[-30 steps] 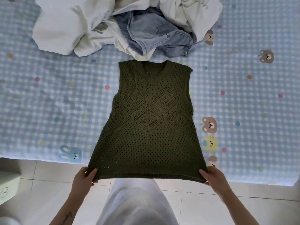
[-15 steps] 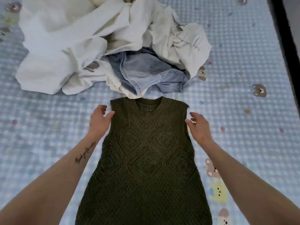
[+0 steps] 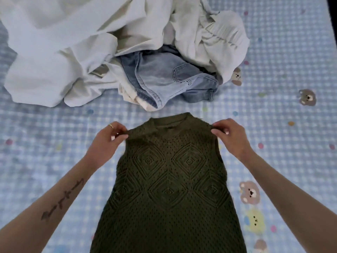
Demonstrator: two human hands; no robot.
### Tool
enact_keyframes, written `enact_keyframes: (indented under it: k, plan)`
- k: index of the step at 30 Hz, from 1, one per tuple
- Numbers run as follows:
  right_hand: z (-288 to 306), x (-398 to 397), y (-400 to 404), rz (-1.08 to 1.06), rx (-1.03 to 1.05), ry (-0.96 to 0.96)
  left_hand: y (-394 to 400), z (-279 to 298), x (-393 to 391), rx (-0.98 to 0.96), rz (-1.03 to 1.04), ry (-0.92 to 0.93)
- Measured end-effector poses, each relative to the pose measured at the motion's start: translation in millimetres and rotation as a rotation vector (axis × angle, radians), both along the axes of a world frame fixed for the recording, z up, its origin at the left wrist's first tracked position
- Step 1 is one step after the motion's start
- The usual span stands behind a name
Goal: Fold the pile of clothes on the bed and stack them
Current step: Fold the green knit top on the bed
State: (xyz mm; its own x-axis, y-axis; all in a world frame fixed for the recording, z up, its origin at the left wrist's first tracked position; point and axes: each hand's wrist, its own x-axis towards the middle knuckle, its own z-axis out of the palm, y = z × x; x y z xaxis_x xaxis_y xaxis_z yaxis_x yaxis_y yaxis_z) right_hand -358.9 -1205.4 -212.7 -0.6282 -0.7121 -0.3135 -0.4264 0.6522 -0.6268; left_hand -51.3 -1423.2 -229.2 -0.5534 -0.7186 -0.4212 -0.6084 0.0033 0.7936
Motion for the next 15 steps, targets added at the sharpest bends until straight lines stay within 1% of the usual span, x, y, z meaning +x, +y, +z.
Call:
enact_keyframes:
  k: [3, 7, 11, 13, 15]
  plan:
    - [47, 36, 57, 0.164, -0.025, -0.075, 51, 38, 58, -0.091, -0.172, -0.041]
    - [82, 96, 140, 0.366, 0.111, -0.098, 126, 61, 129, -0.204, -0.412, -0.073]
    - [82, 147, 202, 0.506, 0.25, -0.144, 187, 57, 179, -0.287, -0.614, -0.156]
    - [73, 166, 223, 0.543, 0.3, -0.168, 211, 49, 196, -0.322, -0.66, -0.206]
    - [67, 178, 238, 0.534, 0.32, -0.177, 229, 43, 208, -0.358, -0.659, -0.226]
